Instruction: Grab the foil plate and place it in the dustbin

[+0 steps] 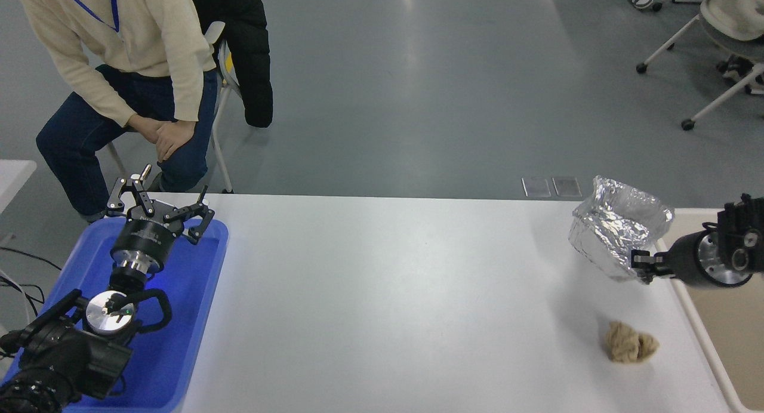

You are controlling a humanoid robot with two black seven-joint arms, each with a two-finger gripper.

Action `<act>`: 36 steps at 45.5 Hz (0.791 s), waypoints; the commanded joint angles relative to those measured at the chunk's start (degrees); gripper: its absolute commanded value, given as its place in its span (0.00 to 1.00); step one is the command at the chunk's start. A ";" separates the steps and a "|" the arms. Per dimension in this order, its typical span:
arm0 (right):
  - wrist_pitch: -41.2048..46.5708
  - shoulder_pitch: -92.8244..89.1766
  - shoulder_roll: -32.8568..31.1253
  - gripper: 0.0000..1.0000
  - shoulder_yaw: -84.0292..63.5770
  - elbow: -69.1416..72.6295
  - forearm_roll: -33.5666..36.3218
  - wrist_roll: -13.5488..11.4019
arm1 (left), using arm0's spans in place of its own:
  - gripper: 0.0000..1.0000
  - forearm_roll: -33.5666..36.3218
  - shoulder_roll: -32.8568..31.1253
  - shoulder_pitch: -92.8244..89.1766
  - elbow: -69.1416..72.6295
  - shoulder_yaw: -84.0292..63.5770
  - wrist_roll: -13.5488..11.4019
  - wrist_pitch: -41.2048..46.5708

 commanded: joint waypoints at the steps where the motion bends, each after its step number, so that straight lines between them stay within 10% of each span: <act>1: 17.26 14.78 -0.55 0.00 -3.36 4.69 0.28 0.01 | 1.00 0.01 0.00 0.00 0.00 0.00 0.01 0.00; 11: 31.51 22.07 -0.37 0.00 -3.62 4.69 0.19 0.01 | 1.00 0.01 0.00 0.00 0.00 0.00 0.01 0.00; 36: 31.78 47.12 -0.46 0.00 -11.53 4.78 0.46 0.01 | 1.00 0.01 0.00 0.00 0.00 0.00 0.01 0.00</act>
